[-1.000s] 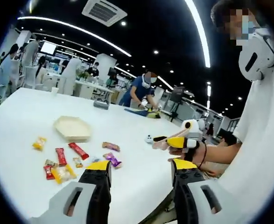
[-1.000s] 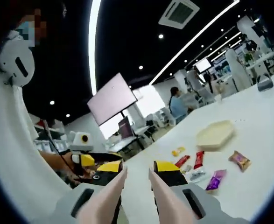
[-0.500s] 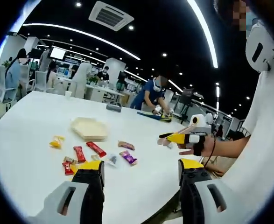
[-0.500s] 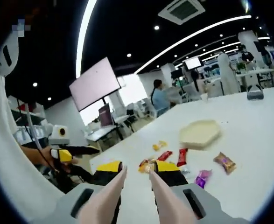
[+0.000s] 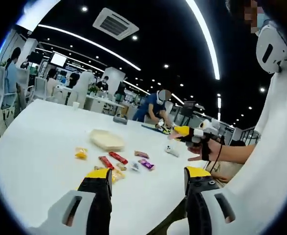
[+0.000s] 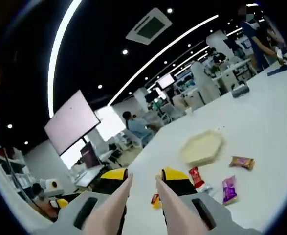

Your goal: Place the target food into the container with the food tongs after gripping and lifting it, then release it inside without dropping or visibly crushing the food.

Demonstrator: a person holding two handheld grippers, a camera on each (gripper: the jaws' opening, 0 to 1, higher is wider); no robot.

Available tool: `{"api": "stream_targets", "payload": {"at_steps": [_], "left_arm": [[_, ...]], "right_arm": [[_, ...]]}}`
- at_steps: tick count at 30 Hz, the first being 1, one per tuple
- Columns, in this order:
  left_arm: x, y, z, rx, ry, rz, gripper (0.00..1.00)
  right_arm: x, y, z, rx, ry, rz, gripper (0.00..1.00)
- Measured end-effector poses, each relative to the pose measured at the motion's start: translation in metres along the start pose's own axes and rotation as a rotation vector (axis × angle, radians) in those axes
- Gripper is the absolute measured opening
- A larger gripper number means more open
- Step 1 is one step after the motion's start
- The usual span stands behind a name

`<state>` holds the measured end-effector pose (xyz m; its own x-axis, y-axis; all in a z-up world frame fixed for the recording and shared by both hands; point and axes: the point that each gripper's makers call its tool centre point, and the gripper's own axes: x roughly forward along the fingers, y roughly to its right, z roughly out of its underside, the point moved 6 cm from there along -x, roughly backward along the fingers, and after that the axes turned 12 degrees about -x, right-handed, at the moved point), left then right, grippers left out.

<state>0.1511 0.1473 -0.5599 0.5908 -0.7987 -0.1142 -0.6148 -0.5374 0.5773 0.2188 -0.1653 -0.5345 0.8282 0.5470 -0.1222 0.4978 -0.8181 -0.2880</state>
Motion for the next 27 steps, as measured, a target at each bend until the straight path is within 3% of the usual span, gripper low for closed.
{"api": "stream_targets", "payload": {"at_steps": [2,4,5,10,15,21,25,27], "left_arm": [[-0.006,-0.007,-0.002,0.016,-0.014,0.006,0.59],[-0.009,-0.015,-0.005,0.038,-0.035,-0.016,0.64],[-0.010,-0.018,-0.006,0.052,-0.050,-0.026,0.66],[-0.003,-0.032,-0.009,0.118,-0.106,-0.068,0.73],[0.018,-0.040,-0.013,0.086,-0.101,-0.094,0.77],[0.034,-0.032,-0.030,0.069,-0.051,-0.136,0.81],[0.044,-0.040,-0.028,0.093,-0.081,-0.216,0.85],[0.049,-0.042,-0.027,0.053,-0.061,-0.257,0.89]], "right_arm": [[0.004,-0.007,0.004,-0.016,-0.021,0.012,0.26],[0.009,-0.010,0.010,0.020,-0.053,0.027,0.25],[0.009,-0.009,0.014,-0.039,-0.090,0.059,0.25],[0.019,-0.007,0.020,-0.119,-0.139,0.054,0.26],[0.036,0.003,0.023,-0.206,-0.171,-0.004,0.27],[0.061,0.020,0.024,-0.228,-0.175,-0.064,0.27],[0.081,0.032,0.030,-0.283,-0.178,-0.115,0.27],[0.088,0.040,0.037,-0.304,-0.203,-0.124,0.27]]}}
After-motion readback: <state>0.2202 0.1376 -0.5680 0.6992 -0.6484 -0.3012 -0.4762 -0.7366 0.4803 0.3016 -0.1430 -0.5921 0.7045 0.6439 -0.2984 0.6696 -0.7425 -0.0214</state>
